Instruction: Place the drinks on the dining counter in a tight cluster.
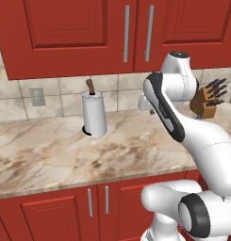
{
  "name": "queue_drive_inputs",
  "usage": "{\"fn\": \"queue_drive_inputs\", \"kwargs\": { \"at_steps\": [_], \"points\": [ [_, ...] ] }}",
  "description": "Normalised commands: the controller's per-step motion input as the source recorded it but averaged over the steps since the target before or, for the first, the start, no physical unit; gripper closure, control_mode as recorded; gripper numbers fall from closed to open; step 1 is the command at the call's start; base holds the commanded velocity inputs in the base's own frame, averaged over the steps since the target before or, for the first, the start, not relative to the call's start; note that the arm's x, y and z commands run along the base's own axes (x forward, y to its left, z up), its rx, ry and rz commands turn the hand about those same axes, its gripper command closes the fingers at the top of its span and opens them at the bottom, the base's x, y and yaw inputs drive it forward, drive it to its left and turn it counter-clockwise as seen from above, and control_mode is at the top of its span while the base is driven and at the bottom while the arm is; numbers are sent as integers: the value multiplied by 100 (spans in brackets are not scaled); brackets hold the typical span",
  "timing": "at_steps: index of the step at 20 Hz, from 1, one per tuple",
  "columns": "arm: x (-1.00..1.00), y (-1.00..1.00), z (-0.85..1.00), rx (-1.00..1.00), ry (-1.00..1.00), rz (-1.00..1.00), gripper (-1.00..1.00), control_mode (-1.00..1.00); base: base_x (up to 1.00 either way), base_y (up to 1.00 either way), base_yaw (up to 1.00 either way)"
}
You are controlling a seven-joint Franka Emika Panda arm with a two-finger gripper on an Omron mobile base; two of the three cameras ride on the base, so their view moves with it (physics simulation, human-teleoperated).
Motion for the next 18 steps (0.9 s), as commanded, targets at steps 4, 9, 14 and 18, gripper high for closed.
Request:
{"fn": "queue_drive_inputs", "kwargs": {
  "at_steps": [4, 9, 14, 18],
  "points": [
    [-12, -38, -3, 1, 3, -6, -100, -100, 0, 0, 0],
    [9, -100, -30, 0, 18, -19, -100, -100, 0, 0, 0],
    [38, -100, -51, 3, 21, -27, -100, -100, 0, 0, 0],
    [64, -100, -40, 0, 29, -31, -100, -100, 0, 0, 0]
  ]
}}
